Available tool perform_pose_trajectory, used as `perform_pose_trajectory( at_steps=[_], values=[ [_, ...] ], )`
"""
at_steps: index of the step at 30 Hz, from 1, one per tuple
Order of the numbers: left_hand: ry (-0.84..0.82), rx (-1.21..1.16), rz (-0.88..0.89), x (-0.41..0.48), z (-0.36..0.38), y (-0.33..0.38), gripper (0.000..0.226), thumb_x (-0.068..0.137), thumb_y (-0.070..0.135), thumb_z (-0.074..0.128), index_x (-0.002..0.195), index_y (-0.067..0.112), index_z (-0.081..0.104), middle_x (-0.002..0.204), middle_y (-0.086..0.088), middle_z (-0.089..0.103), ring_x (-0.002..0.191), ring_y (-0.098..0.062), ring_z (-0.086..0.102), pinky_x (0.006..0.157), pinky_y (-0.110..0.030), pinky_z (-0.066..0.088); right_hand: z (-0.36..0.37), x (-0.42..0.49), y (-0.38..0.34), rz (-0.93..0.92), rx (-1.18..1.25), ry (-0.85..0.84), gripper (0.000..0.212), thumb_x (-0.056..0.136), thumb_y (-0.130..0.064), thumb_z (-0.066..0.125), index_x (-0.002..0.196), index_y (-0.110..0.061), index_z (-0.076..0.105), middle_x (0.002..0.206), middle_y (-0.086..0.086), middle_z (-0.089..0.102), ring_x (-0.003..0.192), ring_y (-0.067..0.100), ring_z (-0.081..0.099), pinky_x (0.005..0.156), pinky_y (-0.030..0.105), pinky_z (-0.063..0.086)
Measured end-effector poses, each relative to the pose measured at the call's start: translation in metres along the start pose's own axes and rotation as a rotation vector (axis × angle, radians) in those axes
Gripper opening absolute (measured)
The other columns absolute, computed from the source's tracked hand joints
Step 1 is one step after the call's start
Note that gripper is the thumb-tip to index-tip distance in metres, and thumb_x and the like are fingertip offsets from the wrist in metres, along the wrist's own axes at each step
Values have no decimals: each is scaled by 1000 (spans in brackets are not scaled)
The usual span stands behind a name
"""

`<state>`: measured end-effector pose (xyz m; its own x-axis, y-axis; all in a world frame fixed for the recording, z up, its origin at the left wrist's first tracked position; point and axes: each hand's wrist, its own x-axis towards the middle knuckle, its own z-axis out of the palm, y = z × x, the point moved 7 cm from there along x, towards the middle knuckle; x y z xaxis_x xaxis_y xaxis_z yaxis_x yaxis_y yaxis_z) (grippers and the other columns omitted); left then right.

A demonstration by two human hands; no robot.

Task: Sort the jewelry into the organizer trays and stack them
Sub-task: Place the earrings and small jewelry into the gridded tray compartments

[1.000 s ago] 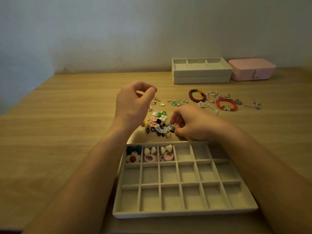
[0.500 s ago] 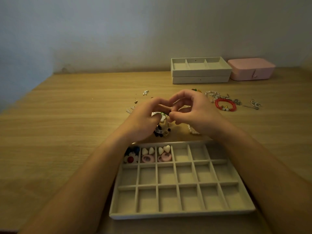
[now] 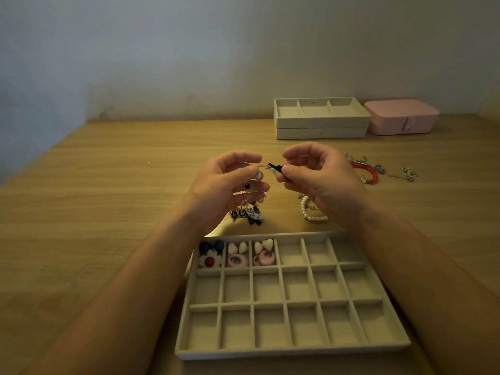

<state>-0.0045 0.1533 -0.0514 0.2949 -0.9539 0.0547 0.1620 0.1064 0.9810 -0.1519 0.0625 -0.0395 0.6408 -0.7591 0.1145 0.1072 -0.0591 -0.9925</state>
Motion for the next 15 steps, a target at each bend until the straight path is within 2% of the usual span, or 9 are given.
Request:
perform_pose_trajectory(
  at_steps=[2,4,7,9,12,15],
  values=[
    [25,-26,-3,-1,-3,3,26,88,9,66,114,8,64,88,-6,69,76,-21,67,64,-30,56,-1,1,1,8,-26,2,19,93,2,67,109,-8,67,97,7,70,90,24,75,76,29,58],
    [20,-43,-5,-2,-2,5,39,80,14,71,118,7,63,92,-7,70,71,-17,62,58,-26,51,-1,1,1,21,-43,-4,16,94,2,66,106,-9,68,95,6,71,87,22,75,75,30,58],
    [-21,-72,-8,-2,1,6,36,84,7,67,119,6,63,101,-13,69,68,-14,59,54,-22,49,1,1,1,25,-202,-8,15,96,-1,63,103,-13,69,101,7,73,94,23,74,80,36,62],
    [-76,-85,-16,-3,4,6,32,90,-3,61,121,3,63,110,-22,64,72,-16,60,58,-23,52,4,0,-2,-7,-325,-18,22,98,-3,59,103,-21,71,107,0,72,104,18,70,88,37,61],
    [-176,-143,-36,-4,10,5,42,85,-7,56,127,-3,60,108,-25,64,79,-20,64,67,-25,56,15,-4,-7,-2,-218,-95,27,104,-9,50,111,-25,71,110,-2,74,107,16,69,94,38,59],
    [-252,-172,-50,-7,15,5,49,81,-11,52,129,-6,57,106,-23,65,82,-23,66,73,-27,58,22,-8,-11,-44,-237,-140,25,102,-20,60,126,-20,66,113,0,73,103,17,72,92,38,60]
  ],
)
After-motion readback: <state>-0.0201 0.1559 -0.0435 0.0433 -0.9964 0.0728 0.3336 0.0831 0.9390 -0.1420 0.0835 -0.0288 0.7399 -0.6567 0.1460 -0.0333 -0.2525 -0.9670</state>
